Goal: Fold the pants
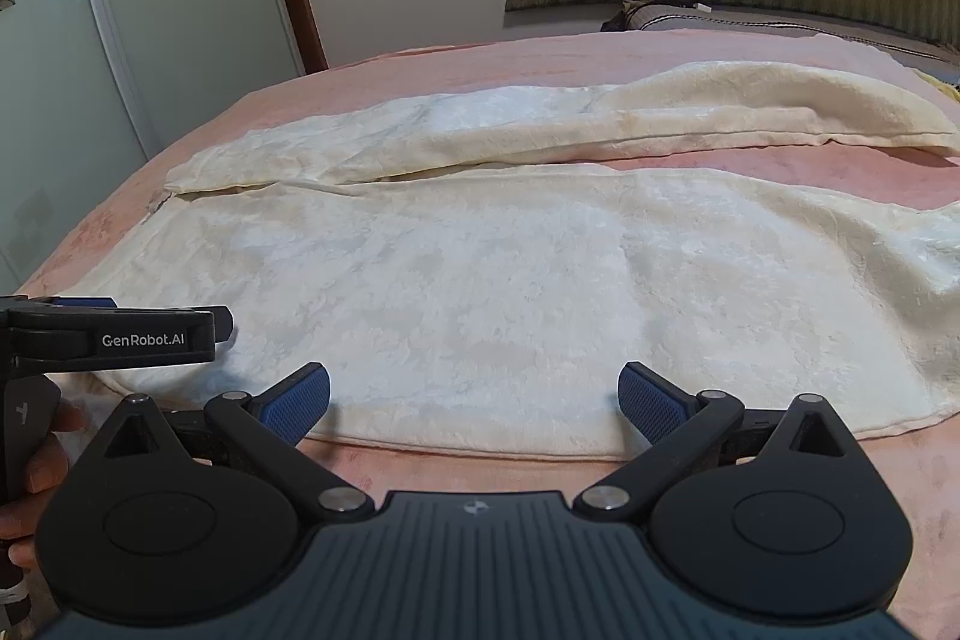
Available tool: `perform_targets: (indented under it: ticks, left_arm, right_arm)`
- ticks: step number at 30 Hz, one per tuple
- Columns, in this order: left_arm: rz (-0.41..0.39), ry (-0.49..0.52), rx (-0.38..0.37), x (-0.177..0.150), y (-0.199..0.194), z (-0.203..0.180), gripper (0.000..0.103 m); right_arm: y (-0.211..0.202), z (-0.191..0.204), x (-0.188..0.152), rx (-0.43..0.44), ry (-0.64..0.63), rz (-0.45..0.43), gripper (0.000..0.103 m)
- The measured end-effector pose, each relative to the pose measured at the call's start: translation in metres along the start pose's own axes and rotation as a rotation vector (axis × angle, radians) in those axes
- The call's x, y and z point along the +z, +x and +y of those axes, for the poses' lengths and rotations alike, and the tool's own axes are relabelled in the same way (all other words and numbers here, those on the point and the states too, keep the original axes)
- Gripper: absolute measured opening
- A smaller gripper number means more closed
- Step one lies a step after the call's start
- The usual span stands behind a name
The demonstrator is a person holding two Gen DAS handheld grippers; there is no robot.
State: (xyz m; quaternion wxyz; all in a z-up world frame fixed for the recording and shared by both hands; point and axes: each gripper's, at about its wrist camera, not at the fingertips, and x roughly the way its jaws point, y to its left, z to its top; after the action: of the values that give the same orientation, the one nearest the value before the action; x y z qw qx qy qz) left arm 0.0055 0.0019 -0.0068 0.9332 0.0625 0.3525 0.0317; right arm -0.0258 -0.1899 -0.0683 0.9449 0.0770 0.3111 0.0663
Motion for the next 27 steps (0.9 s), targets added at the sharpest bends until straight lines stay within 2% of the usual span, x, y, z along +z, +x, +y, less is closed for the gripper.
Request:
perform_targets:
  ticks: [27]
  left_arm:
    - [0.03,-0.022,0.023,0.001,-0.003,0.005,0.098]
  right_arm:
    - [-0.01,0.004,-0.003,0.01,-0.014,0.003,0.103]
